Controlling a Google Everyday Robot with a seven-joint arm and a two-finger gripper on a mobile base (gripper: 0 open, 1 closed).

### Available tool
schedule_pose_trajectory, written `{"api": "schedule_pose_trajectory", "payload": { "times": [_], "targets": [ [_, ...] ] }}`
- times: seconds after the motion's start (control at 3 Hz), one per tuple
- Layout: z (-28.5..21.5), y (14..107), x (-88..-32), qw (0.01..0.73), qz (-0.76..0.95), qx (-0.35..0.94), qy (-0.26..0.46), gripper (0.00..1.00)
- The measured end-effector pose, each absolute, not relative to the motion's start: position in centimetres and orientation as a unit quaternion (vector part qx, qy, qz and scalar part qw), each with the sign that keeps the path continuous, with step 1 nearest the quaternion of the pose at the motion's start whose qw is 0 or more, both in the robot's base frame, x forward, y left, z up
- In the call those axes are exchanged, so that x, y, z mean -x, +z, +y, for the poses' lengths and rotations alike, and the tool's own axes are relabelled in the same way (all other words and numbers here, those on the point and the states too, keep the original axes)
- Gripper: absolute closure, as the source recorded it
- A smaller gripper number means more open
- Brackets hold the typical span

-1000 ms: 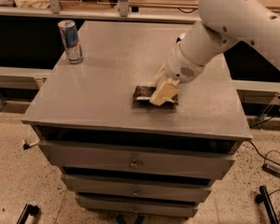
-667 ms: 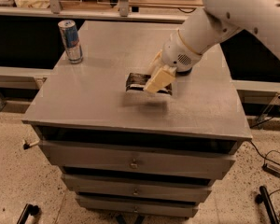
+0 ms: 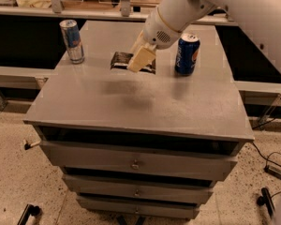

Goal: Move rxbar chocolate near redbull can

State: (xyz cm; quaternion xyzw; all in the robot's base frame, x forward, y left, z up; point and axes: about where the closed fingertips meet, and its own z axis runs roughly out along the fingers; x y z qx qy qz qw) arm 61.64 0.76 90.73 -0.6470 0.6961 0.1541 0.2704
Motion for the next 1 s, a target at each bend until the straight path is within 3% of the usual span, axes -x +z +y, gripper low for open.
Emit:
{"api": "schedule_pose_trajectory", "payload": {
  "times": [1.0],
  "targets": [
    [9.7,88.9,-68.8,0.249,0.7,0.652,0.151,1.0]
  ]
}}
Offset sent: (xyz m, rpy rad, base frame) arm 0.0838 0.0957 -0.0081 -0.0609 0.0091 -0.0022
